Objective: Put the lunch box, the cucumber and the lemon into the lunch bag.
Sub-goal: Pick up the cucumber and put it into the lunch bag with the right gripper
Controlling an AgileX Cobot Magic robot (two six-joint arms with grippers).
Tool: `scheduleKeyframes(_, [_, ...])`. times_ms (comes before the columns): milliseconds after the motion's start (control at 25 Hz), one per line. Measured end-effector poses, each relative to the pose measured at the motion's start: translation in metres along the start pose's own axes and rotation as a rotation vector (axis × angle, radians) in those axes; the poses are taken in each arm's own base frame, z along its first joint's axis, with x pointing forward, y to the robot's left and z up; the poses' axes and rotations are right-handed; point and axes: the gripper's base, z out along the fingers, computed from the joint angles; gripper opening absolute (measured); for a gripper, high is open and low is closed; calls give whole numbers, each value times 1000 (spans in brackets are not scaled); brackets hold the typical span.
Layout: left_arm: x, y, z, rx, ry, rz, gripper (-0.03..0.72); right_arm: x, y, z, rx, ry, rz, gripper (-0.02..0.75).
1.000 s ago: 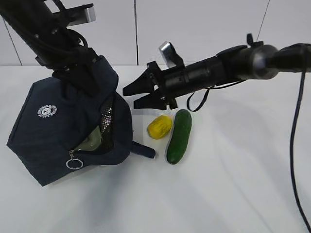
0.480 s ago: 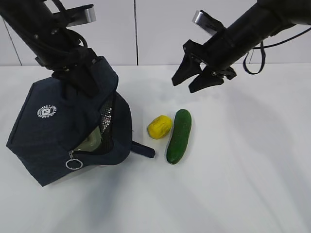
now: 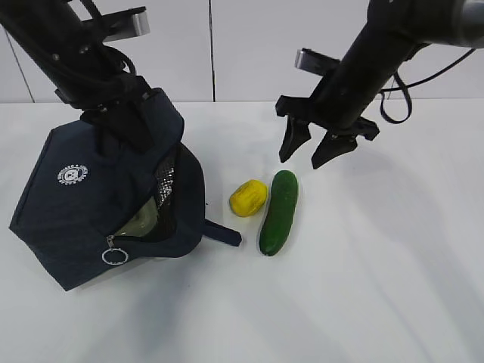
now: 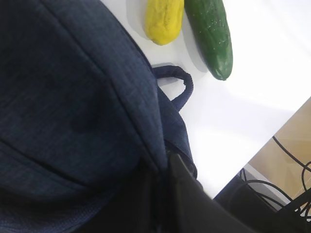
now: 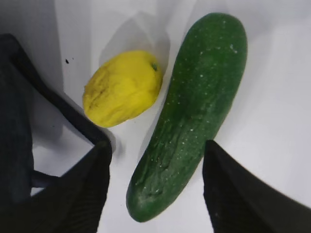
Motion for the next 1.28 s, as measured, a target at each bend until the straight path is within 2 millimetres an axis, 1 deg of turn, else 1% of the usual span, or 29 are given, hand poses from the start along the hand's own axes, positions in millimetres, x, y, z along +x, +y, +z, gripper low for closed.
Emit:
scheduleKeyframes(160, [0,0,0,1,2,1,17,2,11,30,6,40,24,461])
scheduleKeyframes(280, [1,-1,0,6,14,4,17,4,14,47,38,51,34,461])
scheduleKeyframes(600, [2,-1,0,9,23,8,17,3,10,51,115,34,81,461])
scheduleKeyframes(760, [2,-1,0,9,23,9,17,4,8,58,113,50,99,461])
scheduleKeyframes(920, [2,-1,0,9,23,9,17,5,3,70,115,73,118,461])
scheduleKeyframes(1280, [2,-1,0,11,27,9,17,3,1,78,109,60,156,461])
